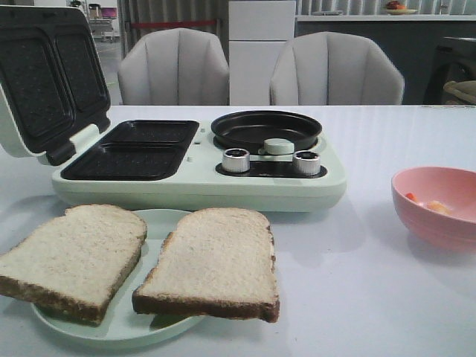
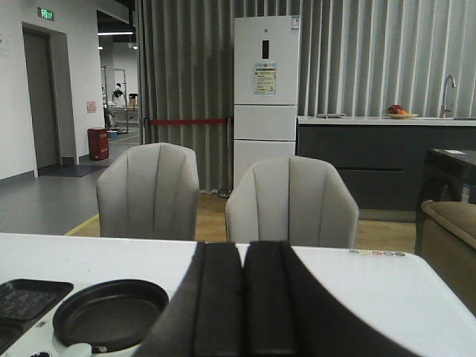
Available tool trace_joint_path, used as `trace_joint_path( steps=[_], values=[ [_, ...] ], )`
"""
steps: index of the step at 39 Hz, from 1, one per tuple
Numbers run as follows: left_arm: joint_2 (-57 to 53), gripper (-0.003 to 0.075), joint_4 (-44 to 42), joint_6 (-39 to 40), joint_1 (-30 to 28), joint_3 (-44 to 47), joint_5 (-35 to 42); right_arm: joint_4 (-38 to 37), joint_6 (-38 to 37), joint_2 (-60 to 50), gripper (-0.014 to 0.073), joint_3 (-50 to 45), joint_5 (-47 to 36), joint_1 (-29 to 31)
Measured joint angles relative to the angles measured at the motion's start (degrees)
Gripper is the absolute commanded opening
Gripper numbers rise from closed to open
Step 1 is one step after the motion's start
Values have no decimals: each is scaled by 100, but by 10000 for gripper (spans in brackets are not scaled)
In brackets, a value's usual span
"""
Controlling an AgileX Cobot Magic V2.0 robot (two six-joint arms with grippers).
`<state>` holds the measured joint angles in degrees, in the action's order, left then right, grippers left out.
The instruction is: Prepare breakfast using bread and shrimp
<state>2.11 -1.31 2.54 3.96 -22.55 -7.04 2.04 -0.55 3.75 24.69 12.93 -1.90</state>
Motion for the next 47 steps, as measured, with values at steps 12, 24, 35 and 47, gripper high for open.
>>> trace_joint_path(
  steps=[12,24,35,47],
  values=[
    [1374,102,0,0,0,-1300,-1063,0,0,1548,8,1348,1220,0],
    [2493,102,27,0,0,-1043,-2101,0,0,2858,8,1183,2057,0],
    [3277,145,84,0,0,-872,-2183,0,-5,3746,76,990,2283,0],
    [3656,546,84,-337,372,-872,-2196,0,-13,3824,511,990,2247,0]
  ],
)
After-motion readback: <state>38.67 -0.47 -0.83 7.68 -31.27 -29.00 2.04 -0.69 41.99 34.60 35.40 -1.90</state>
